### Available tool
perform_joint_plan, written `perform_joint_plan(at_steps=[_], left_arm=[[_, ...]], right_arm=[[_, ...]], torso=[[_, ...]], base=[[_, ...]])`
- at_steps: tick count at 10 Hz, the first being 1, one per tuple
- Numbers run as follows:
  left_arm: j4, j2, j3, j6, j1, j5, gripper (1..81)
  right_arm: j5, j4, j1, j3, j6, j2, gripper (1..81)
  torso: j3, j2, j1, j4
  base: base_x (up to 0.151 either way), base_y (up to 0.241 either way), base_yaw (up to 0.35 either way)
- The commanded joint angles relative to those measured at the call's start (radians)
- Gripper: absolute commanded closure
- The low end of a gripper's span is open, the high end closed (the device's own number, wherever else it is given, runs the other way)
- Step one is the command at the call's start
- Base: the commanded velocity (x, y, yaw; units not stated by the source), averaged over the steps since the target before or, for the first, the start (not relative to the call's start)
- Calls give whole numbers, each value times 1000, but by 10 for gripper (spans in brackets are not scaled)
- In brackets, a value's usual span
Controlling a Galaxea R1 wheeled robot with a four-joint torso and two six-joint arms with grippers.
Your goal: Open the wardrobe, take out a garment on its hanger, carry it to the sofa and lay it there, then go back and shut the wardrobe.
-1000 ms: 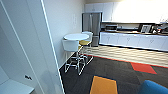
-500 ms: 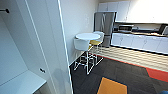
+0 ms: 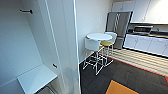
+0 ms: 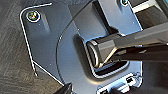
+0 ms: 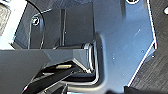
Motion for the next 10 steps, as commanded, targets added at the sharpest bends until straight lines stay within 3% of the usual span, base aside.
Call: perform_joint_plan(at_steps=[1, 7, 9, 10], left_arm=[[-7, -5, -2, 0, -32, 37, 10], [-6, -3, -2, 0, -32, 35, 10], [-6, -3, -2, 0, -32, 37, 10], [-6, -3, -2, 0, -32, 37, 10]], right_arm=[[-58, -15, 25, 4, -7, 11, 10], [-58, -15, 29, 4, -7, 11, 10], [-58, -16, 26, 4, -8, 11, 10], [-58, -15, 26, 4, -7, 11, 10]], torso=[[0, 0, 1, 0], [0, 0, 1, 0], [101, 0, 1, 0], [8, 0, 1, 0]], base=[[0, 0, 333], [0, 0, 333], [0, 0, 333], [0, 0, 333]])
